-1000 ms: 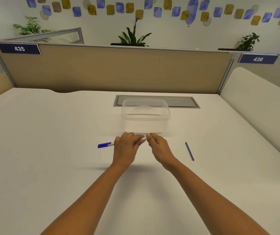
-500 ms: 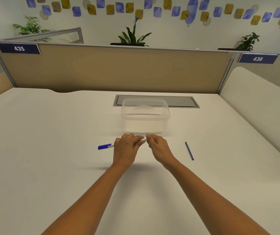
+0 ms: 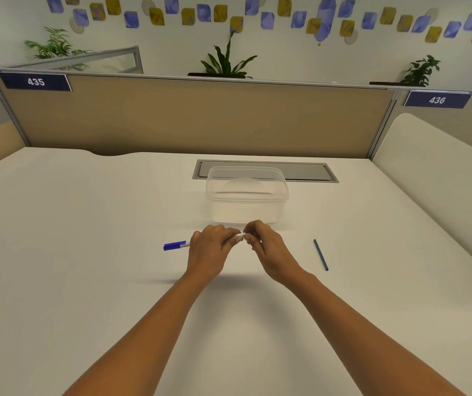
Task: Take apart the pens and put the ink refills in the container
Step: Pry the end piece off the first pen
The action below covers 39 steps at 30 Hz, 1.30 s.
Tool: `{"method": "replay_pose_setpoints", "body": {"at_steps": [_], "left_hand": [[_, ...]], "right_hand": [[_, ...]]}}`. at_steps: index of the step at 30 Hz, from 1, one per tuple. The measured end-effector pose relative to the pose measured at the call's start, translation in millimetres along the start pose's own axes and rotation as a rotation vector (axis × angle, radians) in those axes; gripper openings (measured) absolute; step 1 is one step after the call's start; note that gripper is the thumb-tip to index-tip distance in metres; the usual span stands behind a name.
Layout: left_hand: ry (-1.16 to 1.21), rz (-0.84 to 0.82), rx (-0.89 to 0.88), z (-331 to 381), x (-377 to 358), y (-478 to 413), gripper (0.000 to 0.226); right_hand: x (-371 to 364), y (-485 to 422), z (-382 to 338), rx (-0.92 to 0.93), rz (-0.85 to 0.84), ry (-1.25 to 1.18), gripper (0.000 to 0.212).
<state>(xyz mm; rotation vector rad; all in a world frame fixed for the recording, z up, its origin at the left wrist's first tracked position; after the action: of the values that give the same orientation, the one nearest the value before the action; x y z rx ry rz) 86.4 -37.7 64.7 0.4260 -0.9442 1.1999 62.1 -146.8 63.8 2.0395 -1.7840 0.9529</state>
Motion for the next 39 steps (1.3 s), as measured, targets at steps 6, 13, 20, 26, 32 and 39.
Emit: {"method": "replay_pose_setpoints", "body": {"at_steps": [6,13,20,26,32,39], "left_hand": [[0.023,0.006,-0.009,4,1,1,0.029],[-0.014,0.028,-0.022,9,2,2,0.030],[0.003,0.046,-0.046,10,4,2,0.029],[0.003,0.062,-0.062,13,5,1,0.029],[-0.003,0.083,-0.075,14,7,1,0.027],[-0.027,0.094,-0.086,16,6,2,0.027]], "right_hand": [[1,-2,1,0.036,-0.024,0.049,0.014],[5,1,-5,0.092,0.012,0.059,0.023],[6,-2,-2,0.078,0.028,0.016,0.020],[8,-3,-2,0.071,0.052,-0.007,0.023],[9,-3,0,0.014,0.084,-0.049,0.031],[8,-3,4,-0.078,0.116,-0.129,0.040]]}}
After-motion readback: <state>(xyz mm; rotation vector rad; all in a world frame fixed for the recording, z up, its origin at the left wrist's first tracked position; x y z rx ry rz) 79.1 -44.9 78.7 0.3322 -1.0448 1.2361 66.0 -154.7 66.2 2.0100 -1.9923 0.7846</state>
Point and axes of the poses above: each hand's wrist, its own y-axis away from the middle knuckle, its own x-axis out of the back of the hand, z = x × y, the point moved 9 cm from there along -y, towards the middle knuckle, and after that the axes turned 7 degrees about -z, right-handed, at the moved point
